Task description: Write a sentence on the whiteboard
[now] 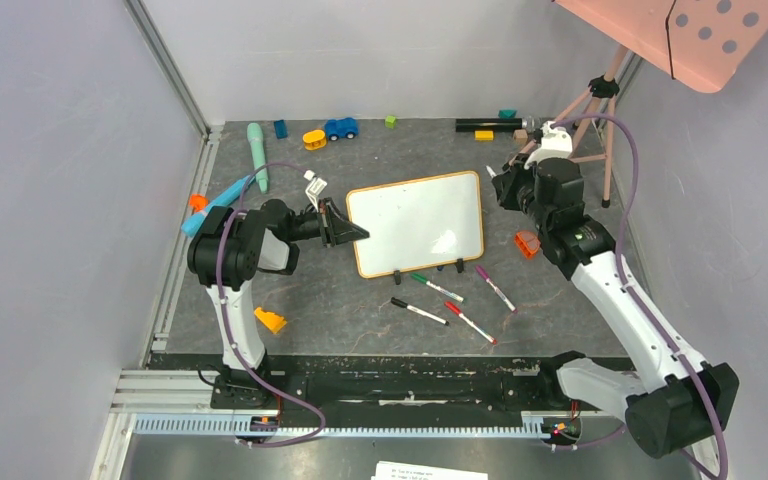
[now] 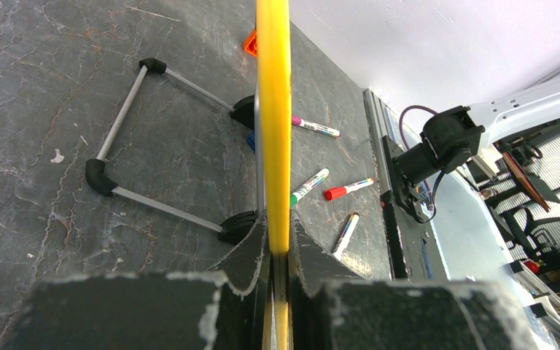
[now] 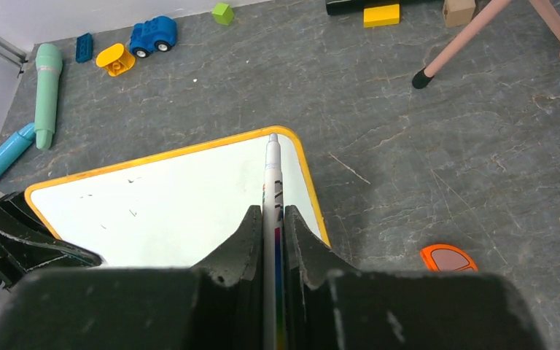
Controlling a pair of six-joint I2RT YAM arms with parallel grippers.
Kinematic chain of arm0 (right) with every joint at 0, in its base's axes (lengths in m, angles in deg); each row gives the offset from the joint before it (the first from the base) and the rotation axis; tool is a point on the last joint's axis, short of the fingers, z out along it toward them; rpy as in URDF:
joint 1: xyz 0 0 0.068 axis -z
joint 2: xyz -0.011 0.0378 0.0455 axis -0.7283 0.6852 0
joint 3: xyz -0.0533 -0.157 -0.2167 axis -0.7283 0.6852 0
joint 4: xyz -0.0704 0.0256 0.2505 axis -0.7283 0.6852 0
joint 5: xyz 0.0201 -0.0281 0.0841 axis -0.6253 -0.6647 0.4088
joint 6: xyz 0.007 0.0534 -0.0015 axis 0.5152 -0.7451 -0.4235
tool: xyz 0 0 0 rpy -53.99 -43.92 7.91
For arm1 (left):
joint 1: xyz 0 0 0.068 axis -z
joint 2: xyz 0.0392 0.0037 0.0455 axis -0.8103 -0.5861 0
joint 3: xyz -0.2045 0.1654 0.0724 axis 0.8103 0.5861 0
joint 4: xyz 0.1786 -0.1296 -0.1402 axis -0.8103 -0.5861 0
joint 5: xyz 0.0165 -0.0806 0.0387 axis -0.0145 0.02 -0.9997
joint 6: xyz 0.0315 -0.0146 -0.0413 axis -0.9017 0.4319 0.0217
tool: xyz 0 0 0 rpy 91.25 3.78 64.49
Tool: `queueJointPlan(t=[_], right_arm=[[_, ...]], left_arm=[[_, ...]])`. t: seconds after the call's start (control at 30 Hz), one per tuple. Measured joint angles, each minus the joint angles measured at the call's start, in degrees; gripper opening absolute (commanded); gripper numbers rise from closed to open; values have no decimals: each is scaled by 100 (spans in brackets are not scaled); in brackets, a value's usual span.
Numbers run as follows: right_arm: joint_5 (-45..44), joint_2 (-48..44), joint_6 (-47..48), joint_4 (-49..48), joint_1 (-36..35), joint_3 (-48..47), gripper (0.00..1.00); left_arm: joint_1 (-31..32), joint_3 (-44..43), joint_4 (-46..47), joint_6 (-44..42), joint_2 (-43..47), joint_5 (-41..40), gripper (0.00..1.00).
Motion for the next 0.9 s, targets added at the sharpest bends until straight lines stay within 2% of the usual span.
queueJointPlan(t=[0.13, 0.2, 0.23, 0.3, 0.37, 0.47, 0.63, 0.9], right_arm=[[96, 39, 120, 0, 0, 0, 0], [195, 70, 153, 0, -2, -2, 0], [223, 94, 153, 2, -2, -9, 0], [286, 164, 151, 9, -28, -20, 0], [267, 275, 166, 72, -153, -87, 0], [90, 557, 317, 203, -629, -367, 0], [-136, 901, 590, 227, -1574, -774, 0], [-330, 935, 721, 212, -1847, -782, 0]], left_arm=[[0, 0, 0, 0, 0, 2, 5], [0, 0, 0, 0, 0, 2, 21], [0, 0, 0, 0, 0, 2, 24], [2, 0, 4, -15, 0, 11, 15], [2, 0, 4, -26, 0, 22, 12], [2, 0, 2, -26, 0, 20, 2], [2, 0, 4, -24, 0, 26, 2], [2, -26, 4, -22, 0, 70, 2]])
